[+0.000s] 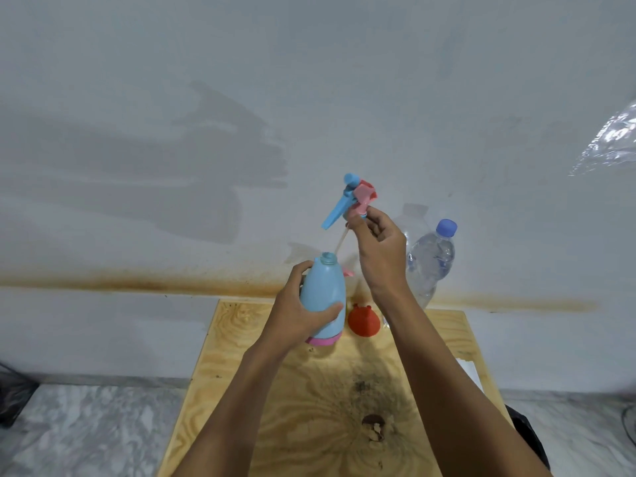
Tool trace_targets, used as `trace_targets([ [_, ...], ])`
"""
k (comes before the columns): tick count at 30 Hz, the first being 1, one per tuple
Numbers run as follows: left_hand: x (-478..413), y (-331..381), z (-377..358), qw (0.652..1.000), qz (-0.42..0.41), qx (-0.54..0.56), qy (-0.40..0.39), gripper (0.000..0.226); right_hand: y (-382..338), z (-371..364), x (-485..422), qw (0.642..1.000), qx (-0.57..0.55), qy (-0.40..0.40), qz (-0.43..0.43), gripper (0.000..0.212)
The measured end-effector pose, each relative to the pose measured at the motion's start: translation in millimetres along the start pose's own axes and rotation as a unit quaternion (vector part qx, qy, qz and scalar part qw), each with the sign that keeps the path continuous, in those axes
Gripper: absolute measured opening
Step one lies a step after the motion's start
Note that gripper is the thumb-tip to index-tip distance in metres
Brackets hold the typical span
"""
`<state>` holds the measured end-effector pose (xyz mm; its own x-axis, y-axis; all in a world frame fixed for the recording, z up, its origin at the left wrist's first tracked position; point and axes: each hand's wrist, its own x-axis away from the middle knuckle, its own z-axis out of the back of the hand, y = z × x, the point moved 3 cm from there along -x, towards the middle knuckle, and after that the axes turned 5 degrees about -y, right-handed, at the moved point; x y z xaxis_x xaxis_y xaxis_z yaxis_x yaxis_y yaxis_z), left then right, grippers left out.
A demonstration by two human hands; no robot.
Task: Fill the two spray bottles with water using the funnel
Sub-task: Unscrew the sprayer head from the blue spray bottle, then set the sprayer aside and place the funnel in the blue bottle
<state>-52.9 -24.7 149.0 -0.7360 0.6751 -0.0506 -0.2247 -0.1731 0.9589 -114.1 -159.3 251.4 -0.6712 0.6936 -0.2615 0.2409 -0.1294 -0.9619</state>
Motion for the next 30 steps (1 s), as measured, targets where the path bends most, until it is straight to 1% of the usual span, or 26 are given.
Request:
trace_targets([
  [4,4.9,-24.4,-3.4,1.0,0.027,0.001,0.008,0.08,-8.0,7.2,-5.8,1.0,0.017,0.001,0.022,0.009],
  [8,9.7,-42.8,-9.9,0.999,0.045,0.004,0.011,0.075,-16.0,15.9,-8.1,0.999,0.022,0.016,0.043,0.013],
  [12,13.7,-60.4,-14.2,0.997,0.07,0.01,0.011,0.072,-10.2,28.5,-2.7,0.999,0.031,0.019,0.036,0.016],
  [15,17.3,-75.1,-17.1,0.996,0.082,0.029,0.007,0.07,13.2,38.9,10.1,0.998,0.059,-0.003,0.004,0.01],
  [17,20.1,-84.7,-19.6,0.994,0.097,0.043,0.008,0.07,36.0,44.8,20.3,0.996,0.083,-0.007,-0.031,0.004],
  [19,23.1,-94.6,-21.0,0.993,0.108,0.033,0.03,0.071,63.9,49.9,31.3,0.993,0.091,-0.003,-0.073,0.013],
  [21,27.5,-105.5,-23.2,0.992,0.114,-0.001,0.051,0.079,94.0,55.1,41.3,0.989,0.11,0.008,-0.1,0.019],
  [22,30.2,-110.5,-24.7,0.992,0.117,-0.017,0.054,0.083,109.6,58.1,45.4,0.985,0.128,0.015,-0.112,0.02],
  [24,35.0,-121.4,-27.7,0.991,0.122,-0.028,0.051,0.082,138.7,62.1,53.6,0.974,0.177,0.017,-0.141,0.02],
  [25,37.0,-127.3,-28.6,0.99,0.127,-0.028,0.05,0.08,151.0,62.7,58.5,0.967,0.201,0.01,-0.158,0.019],
  [28,43.8,-140.1,-30.4,0.989,0.137,-0.022,0.047,0.079,188.1,62.4,70.8,0.949,0.236,-0.022,-0.208,0.03],
  [30,48.2,-146.7,-31.2,0.987,0.153,-0.007,0.048,0.078,205.7,60.4,76.9,0.937,0.254,-0.038,-0.236,0.029],
])
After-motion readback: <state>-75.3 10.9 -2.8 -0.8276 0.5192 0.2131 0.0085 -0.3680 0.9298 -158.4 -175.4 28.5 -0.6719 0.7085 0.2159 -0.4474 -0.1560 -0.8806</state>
